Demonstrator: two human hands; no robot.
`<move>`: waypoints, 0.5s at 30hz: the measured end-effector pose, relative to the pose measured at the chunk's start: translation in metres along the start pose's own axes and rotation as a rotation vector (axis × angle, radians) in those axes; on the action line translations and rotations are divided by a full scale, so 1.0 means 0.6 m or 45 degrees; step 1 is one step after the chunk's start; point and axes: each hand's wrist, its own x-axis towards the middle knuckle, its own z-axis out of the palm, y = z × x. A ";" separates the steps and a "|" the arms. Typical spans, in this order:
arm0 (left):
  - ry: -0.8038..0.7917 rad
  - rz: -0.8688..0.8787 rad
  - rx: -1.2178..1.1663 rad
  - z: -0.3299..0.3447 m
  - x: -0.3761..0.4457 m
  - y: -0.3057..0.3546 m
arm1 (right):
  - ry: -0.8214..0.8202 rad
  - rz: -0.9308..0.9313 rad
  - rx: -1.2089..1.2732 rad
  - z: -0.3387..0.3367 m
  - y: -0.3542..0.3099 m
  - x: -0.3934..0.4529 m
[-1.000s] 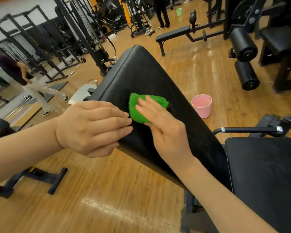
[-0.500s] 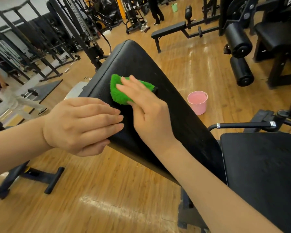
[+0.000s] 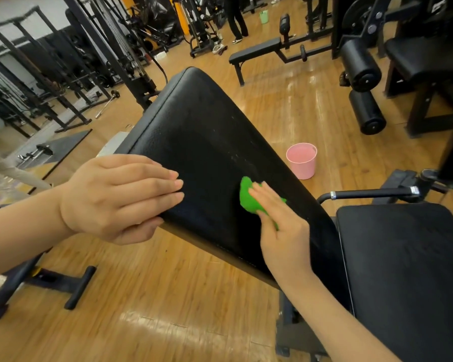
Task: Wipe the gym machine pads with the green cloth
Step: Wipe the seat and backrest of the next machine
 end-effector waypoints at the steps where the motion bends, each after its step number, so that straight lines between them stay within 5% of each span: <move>1: -0.005 0.000 -0.002 0.000 0.000 0.000 | 0.019 -0.061 0.027 0.012 -0.023 0.016; 7: -0.008 0.000 -0.011 -0.003 0.005 0.000 | -0.162 -0.257 0.063 0.060 -0.081 0.043; 15: 0.000 -0.014 0.000 -0.003 0.005 0.003 | -0.095 0.151 -0.001 -0.012 0.053 -0.059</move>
